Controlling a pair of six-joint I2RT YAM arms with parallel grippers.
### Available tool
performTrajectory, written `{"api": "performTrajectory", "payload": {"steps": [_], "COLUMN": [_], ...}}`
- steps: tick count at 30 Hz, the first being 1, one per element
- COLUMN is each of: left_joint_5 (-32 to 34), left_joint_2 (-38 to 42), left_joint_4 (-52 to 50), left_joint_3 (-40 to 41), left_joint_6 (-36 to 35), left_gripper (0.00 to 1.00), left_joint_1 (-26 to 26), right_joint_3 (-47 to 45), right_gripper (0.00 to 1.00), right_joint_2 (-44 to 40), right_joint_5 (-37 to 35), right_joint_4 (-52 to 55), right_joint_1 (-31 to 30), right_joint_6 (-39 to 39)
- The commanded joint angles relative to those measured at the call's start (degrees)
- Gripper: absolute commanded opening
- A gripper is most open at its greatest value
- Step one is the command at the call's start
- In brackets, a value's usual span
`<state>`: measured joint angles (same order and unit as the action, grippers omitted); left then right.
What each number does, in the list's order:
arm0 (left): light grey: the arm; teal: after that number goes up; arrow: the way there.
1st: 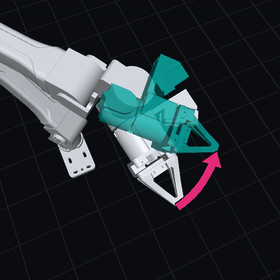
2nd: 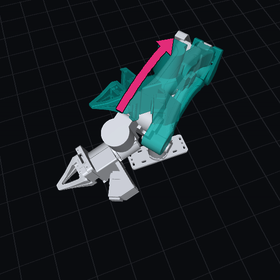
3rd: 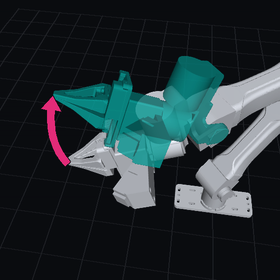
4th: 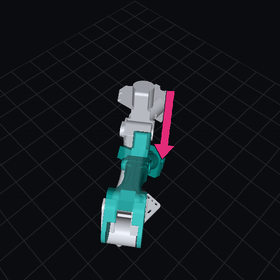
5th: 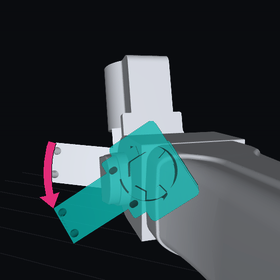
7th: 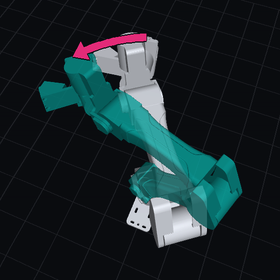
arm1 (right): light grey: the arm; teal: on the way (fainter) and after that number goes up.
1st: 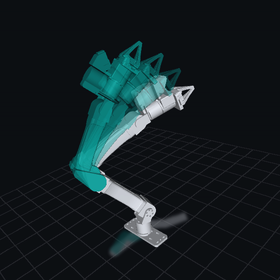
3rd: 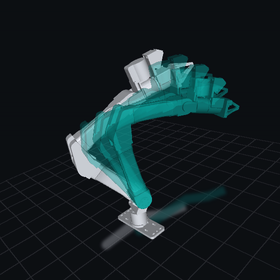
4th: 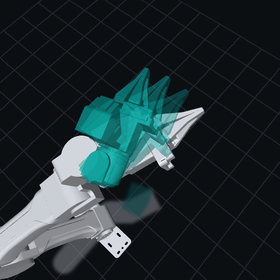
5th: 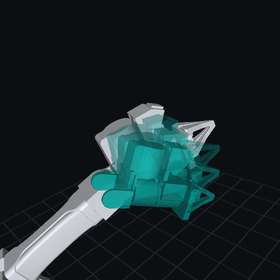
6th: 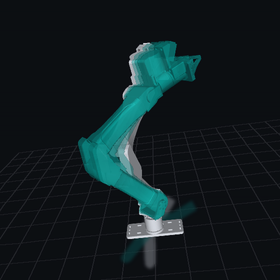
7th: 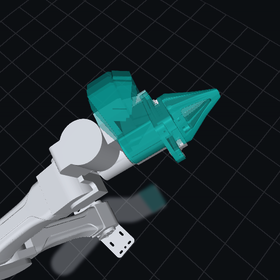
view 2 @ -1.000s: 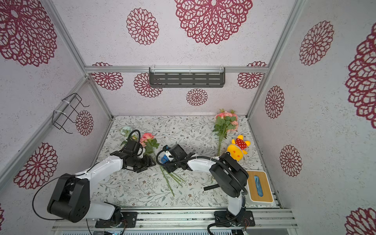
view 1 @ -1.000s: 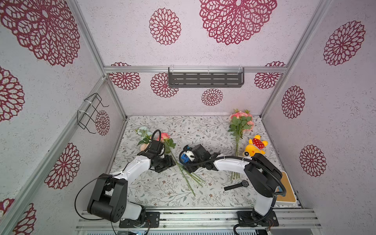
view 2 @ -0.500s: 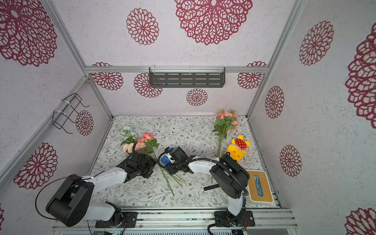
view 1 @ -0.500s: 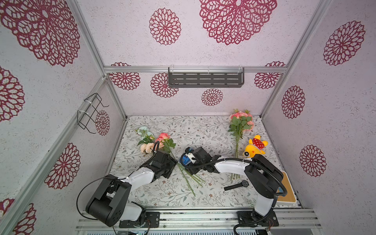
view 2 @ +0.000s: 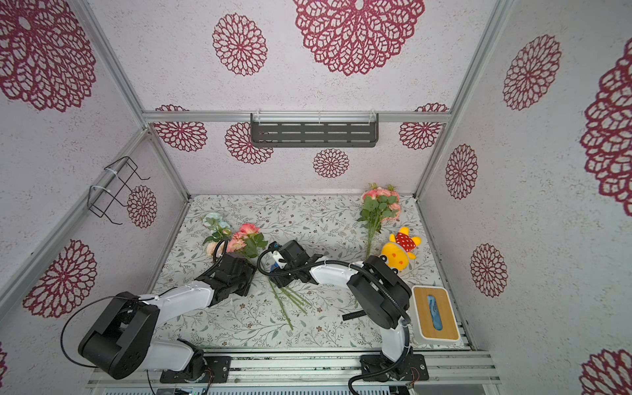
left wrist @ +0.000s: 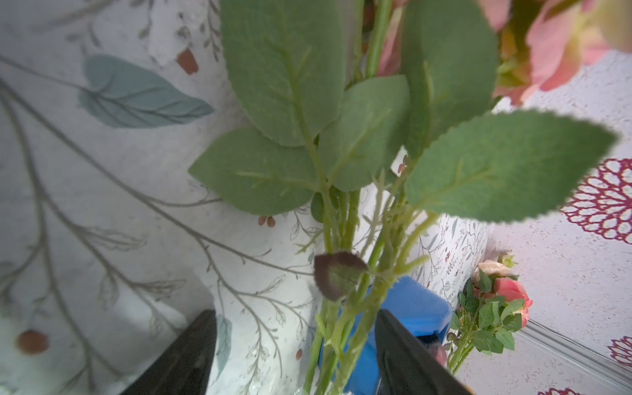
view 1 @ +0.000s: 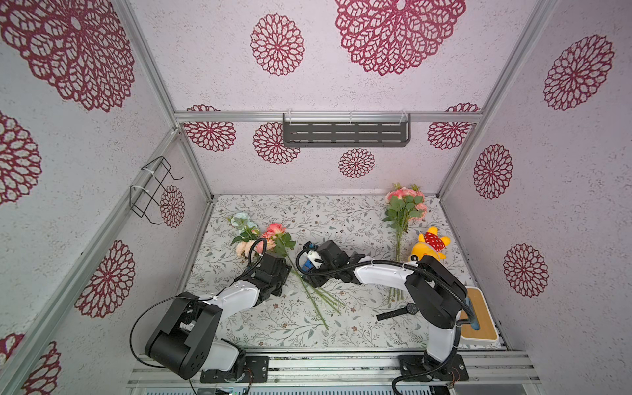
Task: Wrap bouquets with tape
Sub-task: Pick up the unwrapped bouquet from the center of the board.
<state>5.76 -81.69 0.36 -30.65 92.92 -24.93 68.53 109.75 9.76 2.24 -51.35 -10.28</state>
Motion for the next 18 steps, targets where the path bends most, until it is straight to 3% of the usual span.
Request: {"api": "performTrajectory", "payload": {"steps": [1,11,18], "left_joint_5": [1.87,0.85,0.12], "left_joint_2": [-1.81,-3.57,-4.09], "left_joint_4": [0.63,2.80,4.14], "left_joint_3": [-0.29,0.07,-0.04], "left_joint_6": [1.98,2.88,2.47], "left_gripper": [0.75,0.74,0.72], "left_joint_1": [-0.72,-1.13,-1.04], "right_joint_3": [2.73,6.28,3.90], "right_gripper": [0.62,0.59,0.66], "right_joint_2": [1.62,4.08,-3.75], "right_joint_5": [-4.45,-9.26,-7.00], "right_joint_4": [4.09,8.23,9.45], "right_joint_1": [-1.29,-4.34,-3.54], "right_joint_6": [-1.19,-1.21,-2.99]}}
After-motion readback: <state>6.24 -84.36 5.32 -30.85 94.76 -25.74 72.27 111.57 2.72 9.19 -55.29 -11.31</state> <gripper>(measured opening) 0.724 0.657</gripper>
